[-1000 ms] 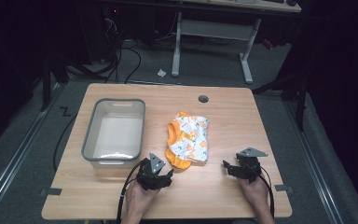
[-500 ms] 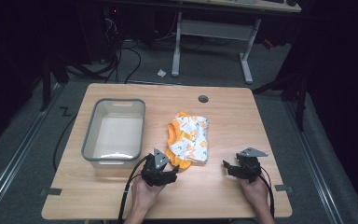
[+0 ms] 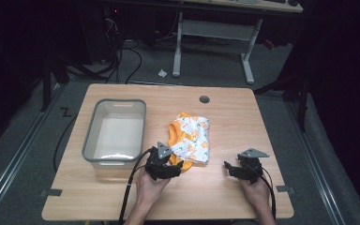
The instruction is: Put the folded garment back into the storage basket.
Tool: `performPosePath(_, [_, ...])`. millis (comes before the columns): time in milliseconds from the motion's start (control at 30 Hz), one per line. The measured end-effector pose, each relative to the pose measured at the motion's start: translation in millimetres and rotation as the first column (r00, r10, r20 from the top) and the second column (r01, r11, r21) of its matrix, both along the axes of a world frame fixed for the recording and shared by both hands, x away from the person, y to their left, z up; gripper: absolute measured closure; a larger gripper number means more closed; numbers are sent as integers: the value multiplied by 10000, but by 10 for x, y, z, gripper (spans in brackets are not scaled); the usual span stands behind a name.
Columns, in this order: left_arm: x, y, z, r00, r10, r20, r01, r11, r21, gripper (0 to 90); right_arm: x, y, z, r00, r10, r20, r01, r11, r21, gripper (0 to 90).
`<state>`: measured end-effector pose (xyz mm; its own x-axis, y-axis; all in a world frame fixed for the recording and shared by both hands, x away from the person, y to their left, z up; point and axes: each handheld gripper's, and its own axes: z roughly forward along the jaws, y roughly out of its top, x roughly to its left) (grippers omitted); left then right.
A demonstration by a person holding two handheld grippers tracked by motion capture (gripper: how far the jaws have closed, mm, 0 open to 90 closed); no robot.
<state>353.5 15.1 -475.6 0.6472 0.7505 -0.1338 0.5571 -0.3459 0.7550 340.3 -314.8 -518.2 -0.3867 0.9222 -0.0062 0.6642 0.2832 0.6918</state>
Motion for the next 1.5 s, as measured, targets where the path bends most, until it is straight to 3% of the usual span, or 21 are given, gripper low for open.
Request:
performPosePath(200, [93, -38, 51, 9997, 41, -238, -46, 9998, -204, 291, 0, 0, 0, 10000, 10, 5, -10, 10000, -5, 312])
performPosePath(333, [155, -70, 51, 9992, 63, -386, -67, 9999, -83, 260, -2, 0, 2, 10000, 22, -29, -22, 10000, -1, 309])
performPosePath(567, [243, -180, 73, 9988, -148, -456, 187, 9962, 849, 217, -2, 0, 2, 10000, 37, -30, -37, 10000, -6, 307])
performPosePath(733, [317, -237, 107, 9993, -118, -342, 154, 9942, 1061, 197, -2, 1, 0, 10000, 55, -11, -55, 10000, -1, 305])
performPosePath(833, [394, -242, 118, 9986, 20, -521, 36, 9942, 1076, 194, -2, 1, 0, 10000, 55, -11, -55, 10000, -1, 305])
performPosePath(933, [477, -216, 116, 9961, 203, -855, -135, 9967, 798, 183, -3, 1, 1, 10000, 52, -25, -52, 10000, -6, 305])
performPosePath(1167, [627, -221, 119, 9955, 508, -803, -445, 9959, 785, 195, -2, 2, -1, 10000, 75, 7, -75, 10000, -10, 304])
performPosePath(1400, [807, -255, 38, 9863, 1135, -1193, -1077, 9927, 546, 213, -2, 3, -1, 10000, 62, -3, -62, 10000, 3, 304])
performPosePath(1500, [885, -288, -6, 9846, 1271, -1203, -1193, 9904, 700, 214, -2, 4, -1, 10000, 56, -1, -56, 10000, 8, 304])
